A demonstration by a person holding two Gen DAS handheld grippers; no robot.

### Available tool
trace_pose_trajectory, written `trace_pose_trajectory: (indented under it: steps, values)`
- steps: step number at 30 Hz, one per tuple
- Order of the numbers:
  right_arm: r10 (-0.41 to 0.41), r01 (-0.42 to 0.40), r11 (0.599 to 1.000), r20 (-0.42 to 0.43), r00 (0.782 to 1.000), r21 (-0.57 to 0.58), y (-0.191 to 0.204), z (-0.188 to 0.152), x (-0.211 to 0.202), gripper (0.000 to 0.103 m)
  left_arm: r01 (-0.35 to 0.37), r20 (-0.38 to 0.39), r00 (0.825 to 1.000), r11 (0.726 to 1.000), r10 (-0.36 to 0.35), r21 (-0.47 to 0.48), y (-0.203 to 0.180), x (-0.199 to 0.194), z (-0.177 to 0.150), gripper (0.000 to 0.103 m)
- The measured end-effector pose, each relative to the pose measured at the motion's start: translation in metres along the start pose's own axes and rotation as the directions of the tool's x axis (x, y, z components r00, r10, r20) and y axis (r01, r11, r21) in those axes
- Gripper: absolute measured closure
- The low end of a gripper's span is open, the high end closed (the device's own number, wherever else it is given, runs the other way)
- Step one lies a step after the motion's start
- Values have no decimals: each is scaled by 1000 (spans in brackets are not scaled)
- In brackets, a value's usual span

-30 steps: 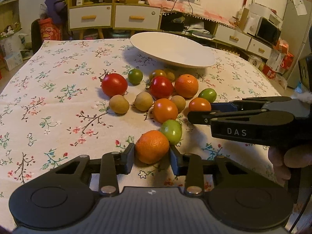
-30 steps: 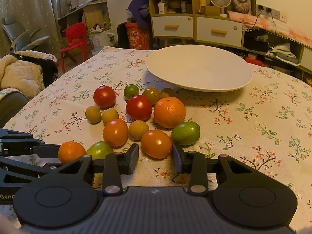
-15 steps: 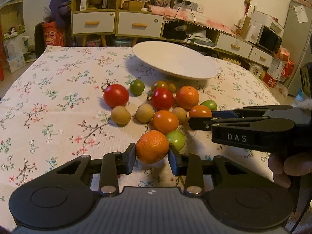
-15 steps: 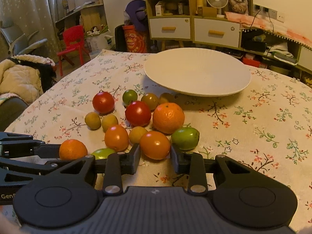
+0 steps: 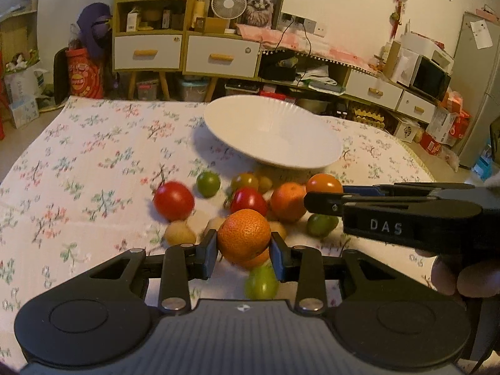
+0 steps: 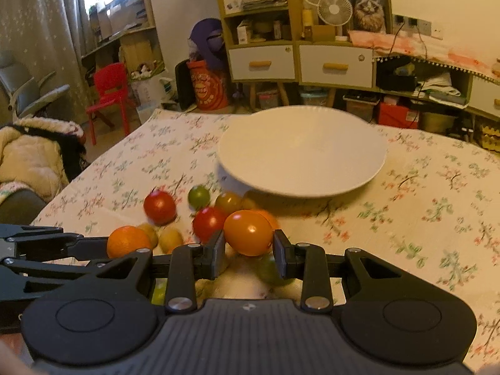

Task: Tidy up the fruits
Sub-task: 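Carry both fruits over the white plate and open both tools to release them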

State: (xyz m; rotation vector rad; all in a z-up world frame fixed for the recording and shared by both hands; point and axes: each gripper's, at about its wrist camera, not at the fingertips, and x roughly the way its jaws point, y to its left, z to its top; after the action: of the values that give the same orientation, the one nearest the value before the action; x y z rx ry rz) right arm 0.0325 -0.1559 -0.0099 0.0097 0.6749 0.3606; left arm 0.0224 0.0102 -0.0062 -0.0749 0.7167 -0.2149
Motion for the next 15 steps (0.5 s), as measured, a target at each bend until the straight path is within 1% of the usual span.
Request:
trace_pose_trajectory:
  steps: [5,8,15]
  values:
    - [-12,11,999,17,1000,37,-14,15,4,73,-4,7,1000,999,3,34,-8,11,17,79]
    - [-24,23,999,20,1000,38,-24,24,10,73,3,7,1000,999,-3,41,-13,20,27,79]
    - [-28,27,998,9,1000,58,-45,40,26,73,21,3,1000,998,-21,57,-23,49,52,79]
